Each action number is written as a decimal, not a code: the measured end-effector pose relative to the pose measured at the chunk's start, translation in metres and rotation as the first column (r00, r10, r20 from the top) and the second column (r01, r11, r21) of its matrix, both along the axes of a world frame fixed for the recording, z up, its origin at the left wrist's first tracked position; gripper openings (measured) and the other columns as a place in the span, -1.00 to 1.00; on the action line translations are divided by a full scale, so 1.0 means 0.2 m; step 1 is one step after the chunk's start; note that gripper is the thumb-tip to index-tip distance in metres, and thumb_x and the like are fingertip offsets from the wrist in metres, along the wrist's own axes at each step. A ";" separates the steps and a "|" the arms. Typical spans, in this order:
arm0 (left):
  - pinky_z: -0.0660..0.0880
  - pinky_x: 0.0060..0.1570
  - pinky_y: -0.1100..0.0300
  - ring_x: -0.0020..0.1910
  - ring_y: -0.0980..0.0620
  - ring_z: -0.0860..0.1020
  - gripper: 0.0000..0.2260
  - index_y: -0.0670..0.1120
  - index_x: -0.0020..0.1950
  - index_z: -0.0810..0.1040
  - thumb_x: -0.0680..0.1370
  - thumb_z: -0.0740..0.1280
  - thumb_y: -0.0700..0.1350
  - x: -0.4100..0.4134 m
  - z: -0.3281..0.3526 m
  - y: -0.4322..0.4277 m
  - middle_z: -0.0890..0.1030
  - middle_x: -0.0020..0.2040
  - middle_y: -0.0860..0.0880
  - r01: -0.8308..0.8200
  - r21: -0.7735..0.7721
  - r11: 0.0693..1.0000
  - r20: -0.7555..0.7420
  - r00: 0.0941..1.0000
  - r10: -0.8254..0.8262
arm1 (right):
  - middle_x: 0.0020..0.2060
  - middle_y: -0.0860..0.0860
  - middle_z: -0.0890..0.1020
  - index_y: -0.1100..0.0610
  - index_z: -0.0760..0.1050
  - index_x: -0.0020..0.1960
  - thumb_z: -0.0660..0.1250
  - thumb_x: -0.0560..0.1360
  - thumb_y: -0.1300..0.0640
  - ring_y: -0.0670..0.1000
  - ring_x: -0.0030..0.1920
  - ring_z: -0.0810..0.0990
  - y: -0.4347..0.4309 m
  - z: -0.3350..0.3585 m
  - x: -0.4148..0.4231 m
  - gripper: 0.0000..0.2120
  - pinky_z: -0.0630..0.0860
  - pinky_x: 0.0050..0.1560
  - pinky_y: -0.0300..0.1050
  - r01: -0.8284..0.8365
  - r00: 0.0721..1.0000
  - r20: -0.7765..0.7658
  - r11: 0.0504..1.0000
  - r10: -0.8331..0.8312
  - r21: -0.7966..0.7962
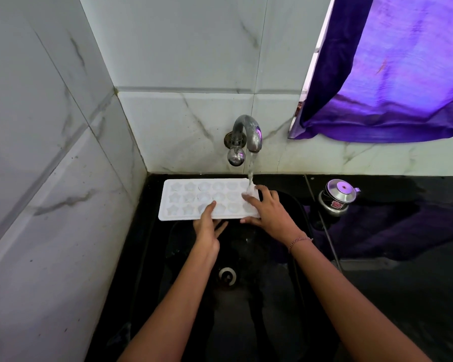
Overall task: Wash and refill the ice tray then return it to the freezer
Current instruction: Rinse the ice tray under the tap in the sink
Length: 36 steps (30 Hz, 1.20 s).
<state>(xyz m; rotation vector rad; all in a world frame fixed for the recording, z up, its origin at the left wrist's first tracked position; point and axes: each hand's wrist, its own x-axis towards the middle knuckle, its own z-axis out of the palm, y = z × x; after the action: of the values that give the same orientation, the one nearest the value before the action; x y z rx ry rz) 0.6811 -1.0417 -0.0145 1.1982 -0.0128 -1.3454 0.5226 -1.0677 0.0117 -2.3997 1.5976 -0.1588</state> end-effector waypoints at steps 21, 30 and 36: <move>0.61 -0.31 0.19 -0.13 0.01 0.63 -0.67 -0.11 0.23 0.45 0.48 0.38 -0.22 0.07 0.00 0.01 0.63 0.00 -0.07 -0.039 -0.138 0.990 0.009 0.999 0.041 | 0.28 0.10 0.28 0.06 0.25 0.40 0.26 0.35 -0.40 0.14 0.25 0.28 -0.18 0.01 0.00 -0.21 0.37 0.19 0.05 -0.209 0.954 -0.243 0.970 0.175 -0.122; 0.54 -0.06 0.05 0.15 -0.12 0.55 -0.56 -0.18 0.36 0.39 0.50 0.36 -0.26 0.04 -0.02 -0.02 0.54 0.26 -0.17 -0.170 -0.132 0.977 -0.125 0.980 0.154 | 0.38 0.12 0.29 0.04 0.31 0.38 0.22 0.54 -0.12 0.17 0.39 0.22 -0.12 -0.05 0.00 -0.53 0.38 0.26 0.11 -0.167 0.984 -0.098 0.950 0.146 -0.262; 0.53 0.00 0.04 0.10 -0.10 0.57 -0.60 -0.17 0.31 0.42 0.48 0.38 -0.26 -0.01 -0.03 -0.03 0.55 0.24 -0.17 -0.148 -0.116 0.982 -0.121 0.984 0.134 | 0.41 0.13 0.29 0.02 0.40 0.33 0.16 0.55 -0.18 0.21 0.43 0.20 -0.07 -0.13 -0.05 -0.56 0.29 0.31 0.14 -0.061 0.997 -0.052 0.961 0.048 -0.268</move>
<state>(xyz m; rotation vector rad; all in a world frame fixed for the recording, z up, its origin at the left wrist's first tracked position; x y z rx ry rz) 0.6801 -1.0476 -0.0215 0.9986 0.0670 -1.2662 0.5129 -1.0824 -0.0141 -2.6656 1.6189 -0.3346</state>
